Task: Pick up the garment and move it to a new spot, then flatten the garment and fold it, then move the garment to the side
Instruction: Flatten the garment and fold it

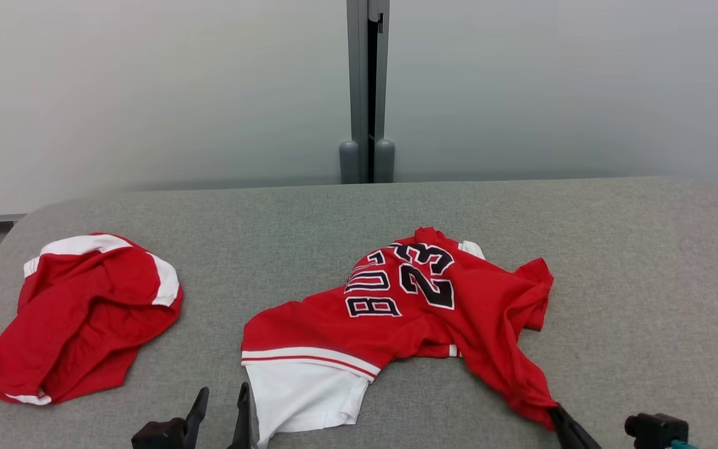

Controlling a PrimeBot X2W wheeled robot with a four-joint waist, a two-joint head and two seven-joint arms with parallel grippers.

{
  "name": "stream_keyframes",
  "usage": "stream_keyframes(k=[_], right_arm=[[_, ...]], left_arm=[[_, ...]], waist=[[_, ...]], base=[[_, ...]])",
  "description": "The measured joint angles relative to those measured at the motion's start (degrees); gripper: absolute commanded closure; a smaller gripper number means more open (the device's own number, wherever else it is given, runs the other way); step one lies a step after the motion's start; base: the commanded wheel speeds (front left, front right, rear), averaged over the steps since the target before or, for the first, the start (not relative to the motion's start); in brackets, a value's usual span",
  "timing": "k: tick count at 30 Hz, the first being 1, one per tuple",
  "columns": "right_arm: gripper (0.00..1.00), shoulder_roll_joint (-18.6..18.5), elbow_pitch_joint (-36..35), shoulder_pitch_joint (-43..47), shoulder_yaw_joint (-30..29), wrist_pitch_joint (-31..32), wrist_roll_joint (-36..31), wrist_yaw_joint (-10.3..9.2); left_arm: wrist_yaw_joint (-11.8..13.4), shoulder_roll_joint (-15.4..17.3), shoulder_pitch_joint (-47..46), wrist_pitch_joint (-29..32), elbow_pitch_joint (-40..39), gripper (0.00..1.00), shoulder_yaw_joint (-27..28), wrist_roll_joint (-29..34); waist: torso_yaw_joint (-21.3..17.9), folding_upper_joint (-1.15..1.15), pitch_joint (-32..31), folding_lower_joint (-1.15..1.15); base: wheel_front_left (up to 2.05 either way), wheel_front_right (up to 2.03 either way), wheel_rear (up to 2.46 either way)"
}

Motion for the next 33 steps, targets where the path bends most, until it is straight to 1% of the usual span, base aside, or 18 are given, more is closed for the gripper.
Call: stream_keyframes(k=[1, 2, 3, 4, 6, 9, 10, 12, 17, 20, 22, 26, 30, 33], right_arm=[[1.0, -0.2, -0.1, 0.0, -1.2, 0.0, 0.6, 0.0], [0.63, -0.3, -0.2, 0.0, -2.3, 0.0, 1.0, 0.0], [0.37, -0.3, -0.3, 0.1, -3.4, 0.0, 1.2, 0.0], [0.0, -0.5, -0.5, 0.1, -4.8, 0.0, 1.3, 0.0], [0.0, -0.8, -1.1, 0.1, -8.2, 0.0, 0.9, 0.0], [0.0, -0.7, -1.7, 0.0, -16.4, 0.0, -4.4, 0.0], [0.0, -0.1, -1.9, 0.0, -19.2, 0.0, -5.7, 0.0], [0.0, 1.3, -2.7, 0.2, -23.8, 0.0, -11.0, 0.0], [0.0, 5.8, -6.5, 0.5, -29.2, 0.0, -22.0, 0.0], [0.0, 7.4, -9.8, 1.5, -29.5, 0.0, -28.6, 0.0], [0.0, 8.3, -11.8, 2.1, -28.6, 0.0, -32.6, 0.0], [0.0, 10.0, -12.7, 3.8, -27.9, 0.0, -38.7, 0.01], [0.0, 10.9, -11.8, 4.1, -28.1, 0.0, -42.5, 0.01], [0.0, 11.2, -10.8, 4.1, -27.9, 0.0, -43.4, 0.01]], left_arm=[[0.0, 0.0, 0.1, 0.0, 0.0, 0.0, 0.0, 0.0], [0.0, 0.0, 0.2, 0.0, 0.0, 0.0, 0.1, 0.0], [0.0, 0.0, 0.3, 0.0, 0.0, 0.0, 0.1, 0.0], [0.2, 0.0, 0.4, 0.0, 0.0, 0.0, 0.2, 0.0], [0.2, 0.0, 0.6, 0.0, 0.0, 0.0, 0.3, 0.0], [0.5, 0.0, 0.9, 0.0, 0.0, 0.0, 0.6, 0.0], [0.5, 0.0, 0.9, 0.0, 0.0, 0.0, 0.6, 0.0], [0.5, 0.0, 0.9, 0.0, -0.1, 0.0, 0.8, 0.1], [0.6, 0.0, 0.9, 0.0, -0.1, 0.0, 1.2, 0.6], [1.1, 0.0, 0.8, 0.0, -0.5, 0.0, 1.3, 1.6], [1.6, 0.0, 0.8, 0.0, -0.8, 0.0, 1.6, 2.7], [2.1, 0.0, 0.8, 0.0, -1.8, 0.0, 2.0, 4.4], [3.2, 0.0, 1.0, 0.0, -3.5, 0.0, 2.5, 6.3], [3.5, 0.0, 1.6, 0.0, -4.0, 0.0, 2.7, 7.3]], waist=[[0.0, 0.0, -0.3, 0.0], [-0.1, 0.0, -0.5, 0.0], [-0.2, 0.0, -0.7, 0.0], [-0.2, 0.0, -0.9, 0.0], [-0.4, 0.0, -1.2, 0.0], [-0.7, 0.0, -1.4, 0.0], [-0.8, 0.0, -1.5, 0.0], [-0.9, 0.0, -1.3, 0.0], [-0.8, 0.0, -0.8, 0.0], [-0.6, 0.0, -0.5, 0.0], [-0.4, 0.0, -0.4, 0.0], [-0.2, 0.0, -0.5, 0.0], [-0.2, 0.0, -0.9, 0.0], [-0.2, 0.0, -1.3, 0.0]], base=[[0.0, 0.0, 0.0], [0.0, 0.0, 0.0], [0.0, 0.0, 0.0], [0.0, 0.0, 0.0], [0.0, 0.0, 0.0], [0.0, 0.0, 0.0], [0.0, 0.0, 0.0], [0.0, 0.0, 0.0], [0.0, 0.0, 0.0], [0.0, 0.0, 0.0], [0.0, 0.0, 0.0], [0.0, 0.0, 0.0], [0.0, 0.0, 0.0], [0.0, 0.0, 0.0]])
